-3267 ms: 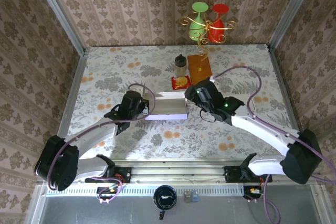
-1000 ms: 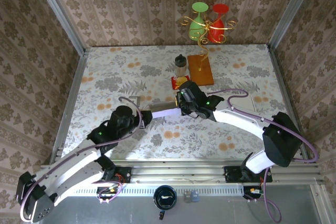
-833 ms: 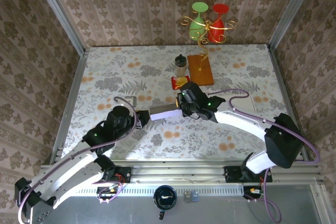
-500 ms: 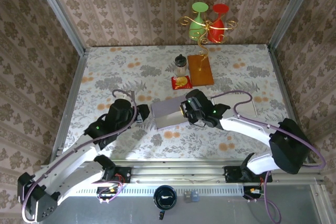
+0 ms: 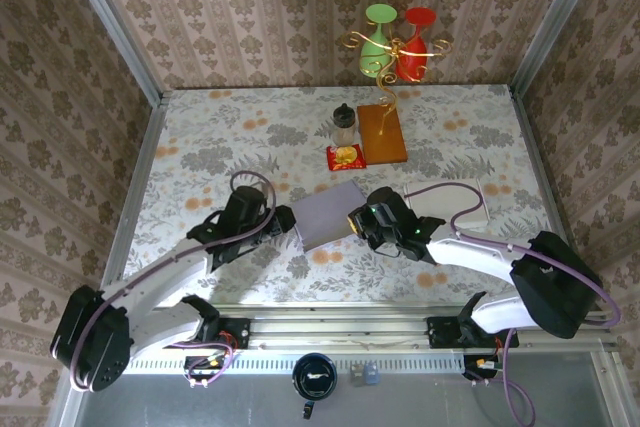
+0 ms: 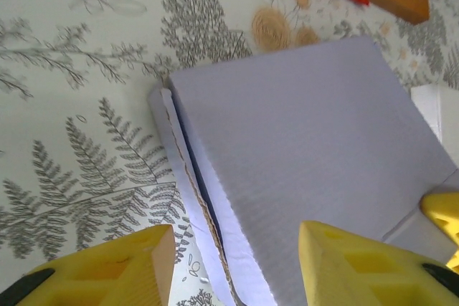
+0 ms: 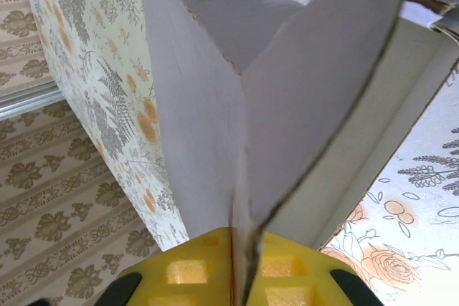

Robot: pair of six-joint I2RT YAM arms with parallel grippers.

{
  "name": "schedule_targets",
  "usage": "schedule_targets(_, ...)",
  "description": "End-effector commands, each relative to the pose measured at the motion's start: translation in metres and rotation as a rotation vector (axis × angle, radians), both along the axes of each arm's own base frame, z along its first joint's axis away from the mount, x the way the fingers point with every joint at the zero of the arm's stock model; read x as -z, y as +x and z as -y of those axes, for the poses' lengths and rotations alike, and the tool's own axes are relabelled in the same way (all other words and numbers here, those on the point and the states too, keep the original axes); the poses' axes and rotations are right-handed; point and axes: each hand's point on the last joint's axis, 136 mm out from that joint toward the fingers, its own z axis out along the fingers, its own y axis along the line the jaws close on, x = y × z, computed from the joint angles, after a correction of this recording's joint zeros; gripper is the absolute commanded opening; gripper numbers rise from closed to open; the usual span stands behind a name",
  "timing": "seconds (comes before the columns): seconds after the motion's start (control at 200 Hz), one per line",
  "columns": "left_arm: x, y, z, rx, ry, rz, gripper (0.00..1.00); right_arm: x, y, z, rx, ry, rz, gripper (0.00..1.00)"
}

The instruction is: Fold the paper box

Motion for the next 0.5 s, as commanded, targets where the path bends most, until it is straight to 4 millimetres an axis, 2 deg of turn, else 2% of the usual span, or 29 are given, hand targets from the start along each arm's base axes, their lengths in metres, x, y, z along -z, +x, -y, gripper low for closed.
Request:
schedule_targets(0.0,0.005,-0.002,0.012,0.014,-0.072,-0.053,0.49,0.008,-0.002,0.000,-0.029,-0.025,-0.006,0.11)
schedule_targets(0.215,0.025,0.000,0.020,0.021,-0.071,-0.113,0.48,0.013,-0.005,0.003,-0.020,-0.032,-0.028,0.12)
schedule_targets(0.495,0.048,-0.006,0.015,0.025,-0.027,-0.162,0.42,0.017,-0.008,0.007,-0.009,-0.035,-0.041,0.14)
